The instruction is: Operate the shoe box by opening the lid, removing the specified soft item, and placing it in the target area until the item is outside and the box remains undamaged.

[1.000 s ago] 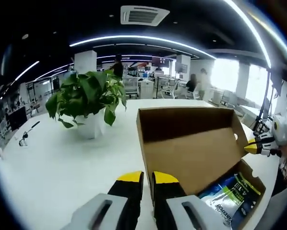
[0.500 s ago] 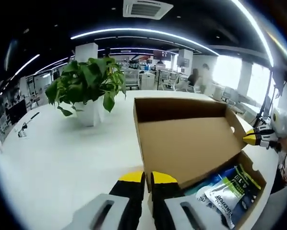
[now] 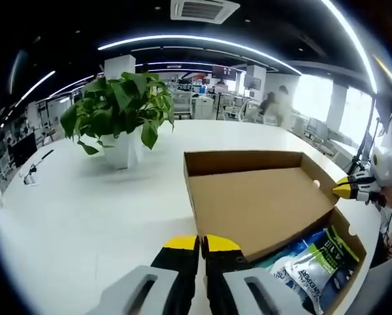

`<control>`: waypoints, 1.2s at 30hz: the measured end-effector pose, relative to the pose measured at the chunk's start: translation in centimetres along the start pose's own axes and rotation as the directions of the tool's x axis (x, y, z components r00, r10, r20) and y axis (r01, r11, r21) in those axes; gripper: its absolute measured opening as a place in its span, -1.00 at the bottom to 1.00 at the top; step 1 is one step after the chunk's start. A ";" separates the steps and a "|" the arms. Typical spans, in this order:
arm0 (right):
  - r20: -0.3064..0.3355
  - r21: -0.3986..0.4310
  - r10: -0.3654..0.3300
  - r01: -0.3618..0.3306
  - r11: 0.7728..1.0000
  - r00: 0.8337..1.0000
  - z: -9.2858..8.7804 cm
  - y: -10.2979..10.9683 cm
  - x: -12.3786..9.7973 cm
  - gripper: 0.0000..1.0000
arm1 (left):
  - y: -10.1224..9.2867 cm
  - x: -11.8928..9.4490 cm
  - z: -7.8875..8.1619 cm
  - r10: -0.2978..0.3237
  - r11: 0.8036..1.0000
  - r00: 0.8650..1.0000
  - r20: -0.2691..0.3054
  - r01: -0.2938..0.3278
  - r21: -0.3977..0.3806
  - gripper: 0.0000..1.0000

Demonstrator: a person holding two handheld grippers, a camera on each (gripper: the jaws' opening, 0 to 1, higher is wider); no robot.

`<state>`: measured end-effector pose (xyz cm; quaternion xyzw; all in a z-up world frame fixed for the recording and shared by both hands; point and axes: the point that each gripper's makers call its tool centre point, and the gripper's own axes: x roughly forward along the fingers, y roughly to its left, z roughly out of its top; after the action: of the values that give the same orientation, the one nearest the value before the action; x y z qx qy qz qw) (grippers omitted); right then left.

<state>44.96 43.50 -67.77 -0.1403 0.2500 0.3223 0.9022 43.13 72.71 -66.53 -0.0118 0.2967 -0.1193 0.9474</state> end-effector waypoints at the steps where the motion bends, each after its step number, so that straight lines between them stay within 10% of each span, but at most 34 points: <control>1: -0.003 0.011 0.001 -0.001 1.000 1.000 -0.1 0.0 0.1 -0.94 | 0.0 0.1 0.0 -0.002 1.000 1.000 -0.003 0.002 -0.002 -0.96; 36: -0.078 0.183 -0.011 0.025 0.983 0.997 -1.0 -0.4 1.5 -0.94 | 0.4 2.0 -0.9 0.014 1.000 0.997 -0.079 -0.014 -0.003 -0.94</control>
<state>45.90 43.58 -69.39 -0.0711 0.3119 0.2841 0.9039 44.29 72.66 -68.44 -0.0066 0.3341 -0.1125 0.9358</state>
